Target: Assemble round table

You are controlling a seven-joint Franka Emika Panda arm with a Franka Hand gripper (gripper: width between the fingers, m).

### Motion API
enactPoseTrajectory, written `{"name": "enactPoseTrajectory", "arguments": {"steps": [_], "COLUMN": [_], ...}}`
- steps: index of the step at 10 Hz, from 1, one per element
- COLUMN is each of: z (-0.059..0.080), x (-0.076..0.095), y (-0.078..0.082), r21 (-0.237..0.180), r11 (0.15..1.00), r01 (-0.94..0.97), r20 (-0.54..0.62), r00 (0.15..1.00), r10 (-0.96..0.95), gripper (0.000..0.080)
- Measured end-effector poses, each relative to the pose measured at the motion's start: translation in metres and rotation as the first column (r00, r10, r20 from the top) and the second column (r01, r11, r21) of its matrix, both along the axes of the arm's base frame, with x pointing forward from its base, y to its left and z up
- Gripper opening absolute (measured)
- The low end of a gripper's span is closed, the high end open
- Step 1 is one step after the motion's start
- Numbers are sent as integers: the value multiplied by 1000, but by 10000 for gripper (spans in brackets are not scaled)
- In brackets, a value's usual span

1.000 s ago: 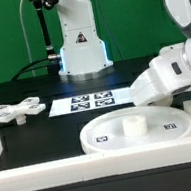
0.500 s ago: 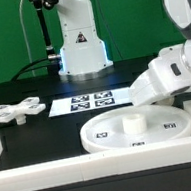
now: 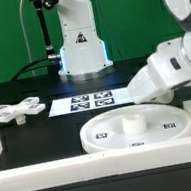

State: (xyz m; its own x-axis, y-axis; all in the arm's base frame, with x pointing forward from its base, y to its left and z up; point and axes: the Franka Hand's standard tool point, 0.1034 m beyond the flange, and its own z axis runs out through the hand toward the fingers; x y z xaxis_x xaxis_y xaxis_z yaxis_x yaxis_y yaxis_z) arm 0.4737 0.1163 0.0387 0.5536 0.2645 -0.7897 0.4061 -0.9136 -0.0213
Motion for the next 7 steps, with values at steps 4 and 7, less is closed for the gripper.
{"name": "enactPoseTrajectory", "arguments": {"steps": [4, 7], "z": [57, 49], "x": [18, 21], "y": [-24, -21], "r21": [79, 90], "r11": [996, 995], "r01": [-43, -50], "r20": [-4, 24], "r00": [999, 999], "r10": [43, 48], "gripper": [409, 409]}}
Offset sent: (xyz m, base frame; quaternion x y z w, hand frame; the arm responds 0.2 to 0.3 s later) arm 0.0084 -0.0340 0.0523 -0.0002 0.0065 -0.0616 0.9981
